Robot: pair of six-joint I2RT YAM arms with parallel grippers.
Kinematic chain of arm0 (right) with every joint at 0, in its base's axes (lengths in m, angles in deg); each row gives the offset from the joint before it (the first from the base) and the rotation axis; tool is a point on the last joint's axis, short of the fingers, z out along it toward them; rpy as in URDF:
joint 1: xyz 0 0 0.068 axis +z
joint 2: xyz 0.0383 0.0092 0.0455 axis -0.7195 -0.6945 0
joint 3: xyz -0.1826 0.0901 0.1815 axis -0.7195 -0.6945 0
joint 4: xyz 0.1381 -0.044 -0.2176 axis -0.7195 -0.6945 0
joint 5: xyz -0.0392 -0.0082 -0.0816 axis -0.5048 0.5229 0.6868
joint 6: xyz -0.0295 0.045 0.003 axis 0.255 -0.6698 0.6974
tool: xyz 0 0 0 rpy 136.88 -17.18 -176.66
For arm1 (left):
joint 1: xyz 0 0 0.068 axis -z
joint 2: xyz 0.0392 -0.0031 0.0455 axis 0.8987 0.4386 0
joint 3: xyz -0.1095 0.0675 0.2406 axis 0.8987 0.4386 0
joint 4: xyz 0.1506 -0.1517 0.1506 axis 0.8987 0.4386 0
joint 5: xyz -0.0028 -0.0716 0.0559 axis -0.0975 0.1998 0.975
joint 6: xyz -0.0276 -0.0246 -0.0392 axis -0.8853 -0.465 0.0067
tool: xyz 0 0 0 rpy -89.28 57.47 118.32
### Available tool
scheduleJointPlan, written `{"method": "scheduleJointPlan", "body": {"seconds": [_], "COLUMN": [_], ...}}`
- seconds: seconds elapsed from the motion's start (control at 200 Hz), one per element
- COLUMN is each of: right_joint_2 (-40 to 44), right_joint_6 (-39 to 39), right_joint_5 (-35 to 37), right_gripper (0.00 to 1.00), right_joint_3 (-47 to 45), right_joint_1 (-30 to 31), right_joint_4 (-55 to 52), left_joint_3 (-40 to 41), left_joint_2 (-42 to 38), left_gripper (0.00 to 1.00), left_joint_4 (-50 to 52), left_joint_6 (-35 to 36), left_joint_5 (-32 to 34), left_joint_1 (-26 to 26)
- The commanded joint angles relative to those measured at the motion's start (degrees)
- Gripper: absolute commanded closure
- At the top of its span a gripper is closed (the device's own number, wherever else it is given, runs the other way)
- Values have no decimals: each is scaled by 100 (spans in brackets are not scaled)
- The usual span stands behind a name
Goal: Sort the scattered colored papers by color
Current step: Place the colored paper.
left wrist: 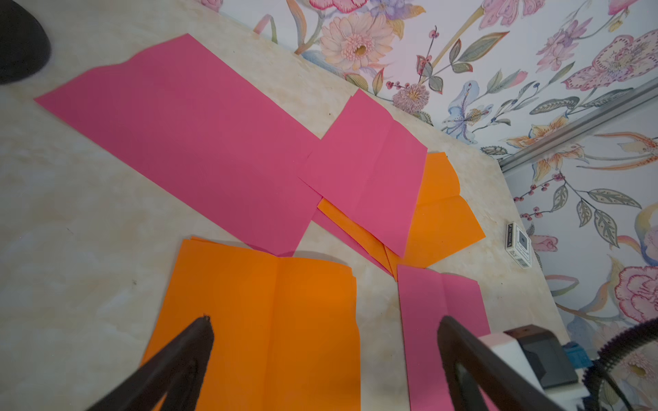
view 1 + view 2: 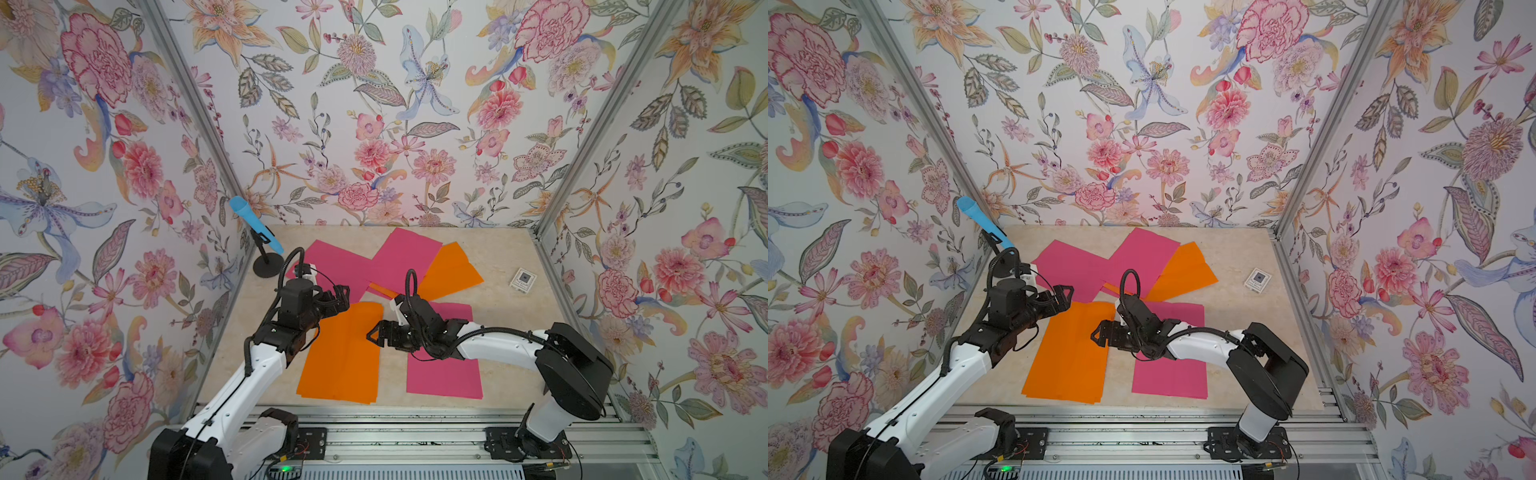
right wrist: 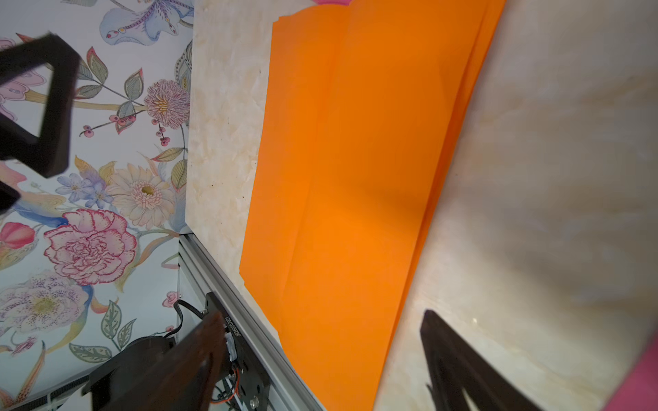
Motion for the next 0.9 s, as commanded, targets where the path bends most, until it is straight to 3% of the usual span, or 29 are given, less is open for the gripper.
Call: {"method": "scheduleJointPlan", "body": {"seconds": [0.0,0.12,0.295,0.42,0.595,0.896], "right_joint_2": [363,767,1055,1110,1119,1121], "right_joint_6": [392,542,711,775,819,876], "right_joint_5": [207,132,46,-110,-257,-420], "right_gripper": [10,11,14,14,14,14], "right_joint_3": [-455,-606,-572,-590,-650,-758], "right_joint_1": [-478,-890,-1303,-1645,-1922,-2139], "right_joint_4": [-597,-668,-765,-776,-772,-749], "left_joint_3": [299,660,1290,1283,1704,2160], "left_joint_2": [-81,-363,-873,-852,-755,-808], "left_gripper": [0,0,0,0,0,0], "left_joint_4": [93,616,986,1406,1078,935], "left_joint_6": [-645,-1423,-2366,-2521,-2866,-3025], "left_joint_5": [370,1008,1045,1222,952,979], "left_joint_1": [629,1281,1533,1853,2097,2123]}}
